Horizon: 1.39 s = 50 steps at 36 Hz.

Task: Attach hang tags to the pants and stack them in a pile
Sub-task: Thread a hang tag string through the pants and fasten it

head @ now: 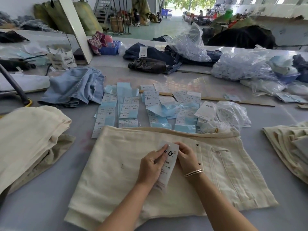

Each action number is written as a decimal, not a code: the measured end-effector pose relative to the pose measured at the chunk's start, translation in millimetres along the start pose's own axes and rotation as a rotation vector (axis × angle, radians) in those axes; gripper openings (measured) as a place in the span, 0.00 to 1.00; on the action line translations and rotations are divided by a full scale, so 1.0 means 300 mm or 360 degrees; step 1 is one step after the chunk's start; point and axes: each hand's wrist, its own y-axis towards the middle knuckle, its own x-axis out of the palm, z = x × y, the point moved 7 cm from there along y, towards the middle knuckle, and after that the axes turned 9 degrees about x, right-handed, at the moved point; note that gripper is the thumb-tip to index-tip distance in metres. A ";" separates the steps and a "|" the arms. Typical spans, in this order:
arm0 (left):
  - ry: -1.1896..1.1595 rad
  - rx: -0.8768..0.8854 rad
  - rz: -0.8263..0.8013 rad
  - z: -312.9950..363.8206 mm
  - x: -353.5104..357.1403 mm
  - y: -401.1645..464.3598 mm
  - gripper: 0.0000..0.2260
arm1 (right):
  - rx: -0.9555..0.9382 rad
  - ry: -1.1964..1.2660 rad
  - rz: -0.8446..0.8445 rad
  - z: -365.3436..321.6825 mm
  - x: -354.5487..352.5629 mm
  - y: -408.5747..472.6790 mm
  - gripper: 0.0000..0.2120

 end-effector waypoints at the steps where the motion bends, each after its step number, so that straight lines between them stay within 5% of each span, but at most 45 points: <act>1: 0.0110 0.0061 0.0003 0.009 0.002 0.000 0.15 | -0.0009 -0.0008 0.0016 -0.001 -0.001 -0.001 0.07; 9: 0.0804 0.0404 0.0246 0.106 -0.027 0.028 0.08 | -0.0078 -0.0272 0.0132 0.008 -0.005 -0.003 0.05; 12: 0.0942 0.0398 0.0203 0.134 -0.026 0.063 0.04 | -0.0093 -0.0329 0.0185 0.008 -0.008 -0.005 0.12; 19: 0.0860 0.0144 -0.0028 0.117 -0.009 0.087 0.06 | -0.0141 -0.0471 0.0189 0.004 -0.019 -0.037 0.06; 27: 0.0750 -0.0061 0.0059 0.084 -0.056 0.128 0.05 | -0.0148 -0.0832 0.0276 -0.018 -0.162 -0.088 0.14; 32: 0.0893 0.0069 -0.0089 0.129 -0.004 0.157 0.05 | -0.0157 -0.0627 0.0581 -0.064 -0.275 -0.107 0.14; 37: 0.0716 0.0394 -0.0483 0.236 0.190 0.153 0.03 | -0.0299 -0.0609 0.0314 -0.110 -0.253 -0.143 0.12; 43: 0.0259 0.0238 -0.0591 0.276 0.349 0.156 0.02 | -0.0213 -0.0079 0.0467 -0.096 -0.346 -0.167 0.06; 50: 0.0391 0.0113 -0.0672 0.169 0.479 0.138 0.07 | -0.0079 0.0065 0.0872 -0.051 -0.523 -0.200 0.06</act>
